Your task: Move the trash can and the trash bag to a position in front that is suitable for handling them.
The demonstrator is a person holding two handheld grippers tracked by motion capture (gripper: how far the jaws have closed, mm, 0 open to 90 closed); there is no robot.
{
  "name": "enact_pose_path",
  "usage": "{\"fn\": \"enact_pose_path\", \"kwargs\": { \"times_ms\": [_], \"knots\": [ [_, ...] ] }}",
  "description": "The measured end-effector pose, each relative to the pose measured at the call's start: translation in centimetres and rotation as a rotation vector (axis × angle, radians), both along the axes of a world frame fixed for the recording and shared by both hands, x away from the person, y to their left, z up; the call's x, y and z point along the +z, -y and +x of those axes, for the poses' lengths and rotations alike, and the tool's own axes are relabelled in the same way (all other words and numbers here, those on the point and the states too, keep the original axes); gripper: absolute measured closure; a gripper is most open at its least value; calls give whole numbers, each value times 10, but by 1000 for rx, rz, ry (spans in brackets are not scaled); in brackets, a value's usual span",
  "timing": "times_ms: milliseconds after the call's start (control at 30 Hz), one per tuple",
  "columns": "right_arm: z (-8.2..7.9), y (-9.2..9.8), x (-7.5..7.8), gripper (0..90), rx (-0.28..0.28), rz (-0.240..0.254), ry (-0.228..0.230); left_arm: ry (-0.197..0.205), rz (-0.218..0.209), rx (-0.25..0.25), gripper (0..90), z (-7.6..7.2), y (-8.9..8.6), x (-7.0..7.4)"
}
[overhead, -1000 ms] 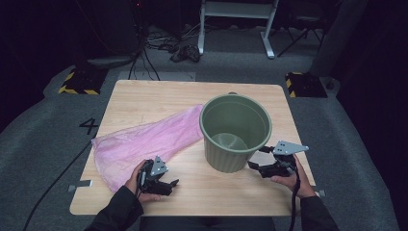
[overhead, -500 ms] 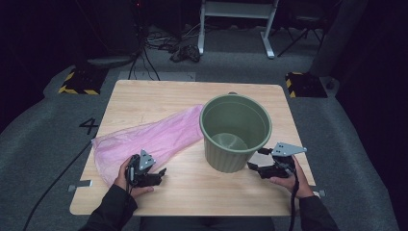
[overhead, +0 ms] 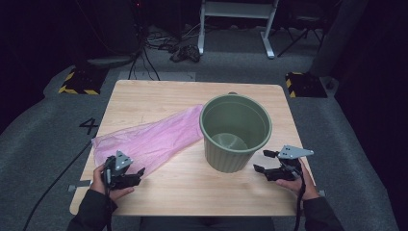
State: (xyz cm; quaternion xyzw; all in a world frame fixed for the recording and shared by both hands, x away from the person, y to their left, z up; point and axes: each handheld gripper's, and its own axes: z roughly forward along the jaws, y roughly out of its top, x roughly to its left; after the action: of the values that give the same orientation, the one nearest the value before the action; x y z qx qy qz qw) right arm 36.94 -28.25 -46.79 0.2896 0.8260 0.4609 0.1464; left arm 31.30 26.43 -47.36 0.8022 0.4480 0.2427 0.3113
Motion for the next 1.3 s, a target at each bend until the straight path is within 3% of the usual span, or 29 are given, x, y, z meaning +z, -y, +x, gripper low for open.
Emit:
{"fn": "enact_pose_path", "kwargs": {
  "times_ms": [67,200,300,433,867,1300],
  "knots": [
    [-1,3,-1,247,-3,0,-6,5,-40,5,270,-13,-16,1],
    [0,5,-3,247,-5,-8,-12,-1,-78,8,263,-25,-39,-6],
    [0,6,-5,248,-6,-13,-18,-34,-97,17,287,-24,-47,-13],
    [2,5,-6,252,-7,-12,-27,-45,-141,-3,421,-23,-52,-15],
    [-1,-6,-3,241,8,8,-9,-86,-124,-96,629,-10,-34,-24],
    [5,-24,5,220,23,26,11,-90,-121,-190,689,2,2,-24]
  ]
}}
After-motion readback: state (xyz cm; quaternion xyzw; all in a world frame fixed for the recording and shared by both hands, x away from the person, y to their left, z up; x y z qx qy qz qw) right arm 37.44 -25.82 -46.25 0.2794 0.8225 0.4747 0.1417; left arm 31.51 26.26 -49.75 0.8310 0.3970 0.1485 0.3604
